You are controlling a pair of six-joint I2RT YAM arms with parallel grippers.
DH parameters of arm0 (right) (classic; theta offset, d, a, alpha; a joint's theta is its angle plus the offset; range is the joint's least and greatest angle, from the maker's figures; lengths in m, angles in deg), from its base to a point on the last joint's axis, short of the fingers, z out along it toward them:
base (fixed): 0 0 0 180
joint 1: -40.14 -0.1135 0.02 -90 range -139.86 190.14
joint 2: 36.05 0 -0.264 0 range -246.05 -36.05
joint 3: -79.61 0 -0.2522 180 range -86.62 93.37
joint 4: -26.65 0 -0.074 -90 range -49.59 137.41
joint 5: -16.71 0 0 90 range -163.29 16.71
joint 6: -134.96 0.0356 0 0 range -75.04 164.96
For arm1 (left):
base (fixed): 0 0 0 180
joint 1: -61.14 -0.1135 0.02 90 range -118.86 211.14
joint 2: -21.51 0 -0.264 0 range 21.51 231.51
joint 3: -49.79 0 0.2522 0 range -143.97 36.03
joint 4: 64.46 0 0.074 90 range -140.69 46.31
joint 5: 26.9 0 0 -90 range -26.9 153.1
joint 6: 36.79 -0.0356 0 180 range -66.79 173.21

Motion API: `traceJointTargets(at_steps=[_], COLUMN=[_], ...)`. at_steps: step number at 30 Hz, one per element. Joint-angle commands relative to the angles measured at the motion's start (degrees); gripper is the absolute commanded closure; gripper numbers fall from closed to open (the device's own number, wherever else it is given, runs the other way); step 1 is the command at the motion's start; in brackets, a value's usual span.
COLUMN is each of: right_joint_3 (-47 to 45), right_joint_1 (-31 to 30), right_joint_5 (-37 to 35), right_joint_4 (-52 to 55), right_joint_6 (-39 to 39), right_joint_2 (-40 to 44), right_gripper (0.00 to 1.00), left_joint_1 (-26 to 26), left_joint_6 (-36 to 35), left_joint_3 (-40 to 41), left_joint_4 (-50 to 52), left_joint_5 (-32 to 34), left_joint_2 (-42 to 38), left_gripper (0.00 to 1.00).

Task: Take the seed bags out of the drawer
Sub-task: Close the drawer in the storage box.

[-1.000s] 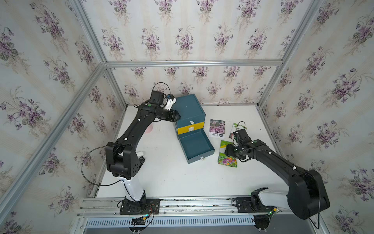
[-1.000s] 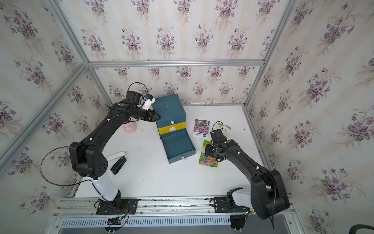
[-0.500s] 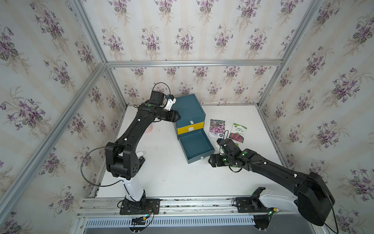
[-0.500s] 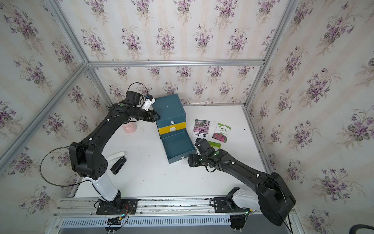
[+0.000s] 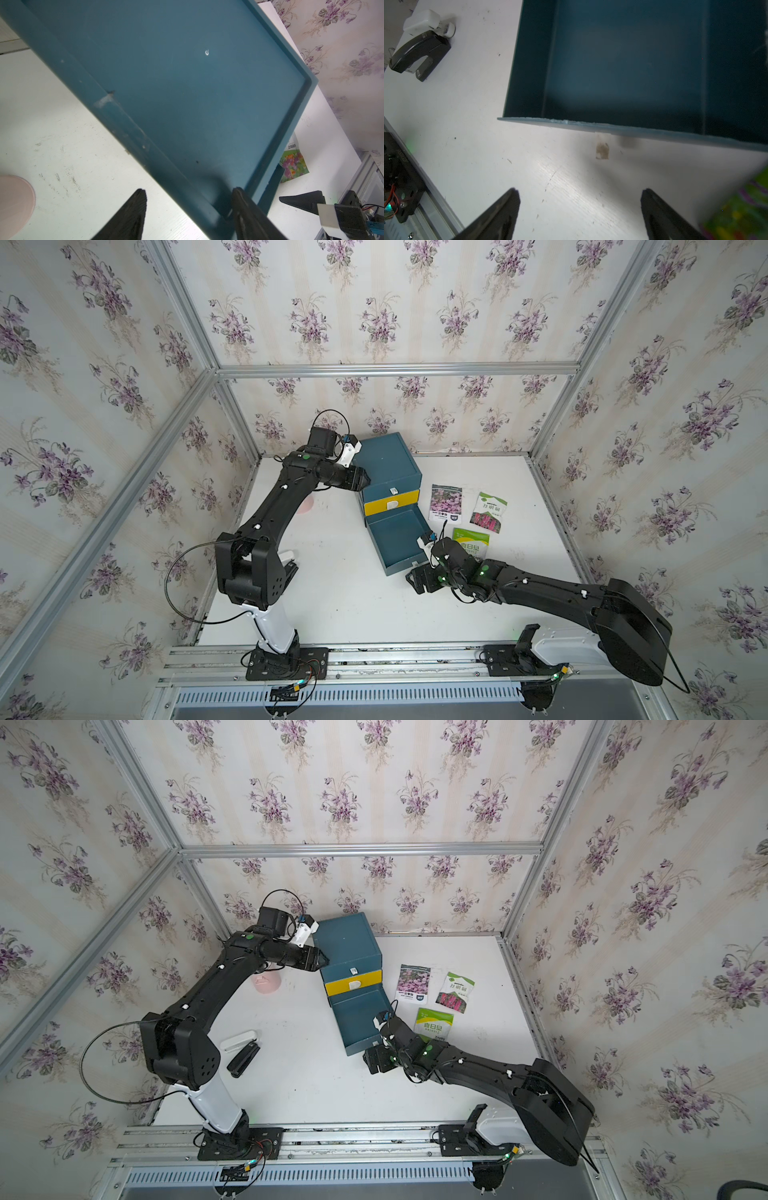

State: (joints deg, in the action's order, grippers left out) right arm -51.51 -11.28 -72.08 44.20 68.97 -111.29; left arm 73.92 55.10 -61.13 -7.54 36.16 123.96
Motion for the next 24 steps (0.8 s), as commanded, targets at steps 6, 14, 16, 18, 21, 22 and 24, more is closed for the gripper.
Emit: traceJointTargets(at_steps=[6, 14, 16, 18, 21, 22, 24], right_joint_3=[-1.01, 0.35, 1.16, 1.77, 2.92, 3.43, 4.36], right_joint_1=[-0.33, -0.41, -0.38, -0.36, -0.36, -0.42, -0.35], right_joint_5=[-3.01, -4.48, -4.86, -5.15, -5.49, -5.67, -6.22], right_joint_4=[-12.92, -18.77, -19.6, -20.83, -21.91, -22.33, -22.85], right_joint_6=[-1.4, -2.56, -2.87, -3.0, -3.26, -3.45, -3.77], right_joint_2=[-5.12, -9.57, -10.71, -11.62, -13.13, -13.77, -14.8], right_gripper=[0.07, 0.13, 0.14, 0.15, 0.16, 0.16, 0.16], left_joint_1=[0.0, -0.01, -0.07, -0.11, -0.07, -0.11, -0.04], left_joint_6=[-1.88, -1.96, -2.02, -2.12, -2.18, -2.17, -2.29], left_joint_3=[0.38, 0.75, 0.75, 0.83, 1.08, 1.18, 1.28], left_joint_4=[6.7, 6.59, 6.6, 6.68, 6.52, 6.5, 6.41], left_joint_5=[3.69, 3.9, 4.0, 4.13, 4.18, 4.19, 4.21], left_joint_2=[0.51, 0.25, 0.2, 0.11, -0.06, -0.13, -0.13], left_gripper=[0.32, 0.32, 0.32, 0.32, 0.32, 0.32, 0.32])
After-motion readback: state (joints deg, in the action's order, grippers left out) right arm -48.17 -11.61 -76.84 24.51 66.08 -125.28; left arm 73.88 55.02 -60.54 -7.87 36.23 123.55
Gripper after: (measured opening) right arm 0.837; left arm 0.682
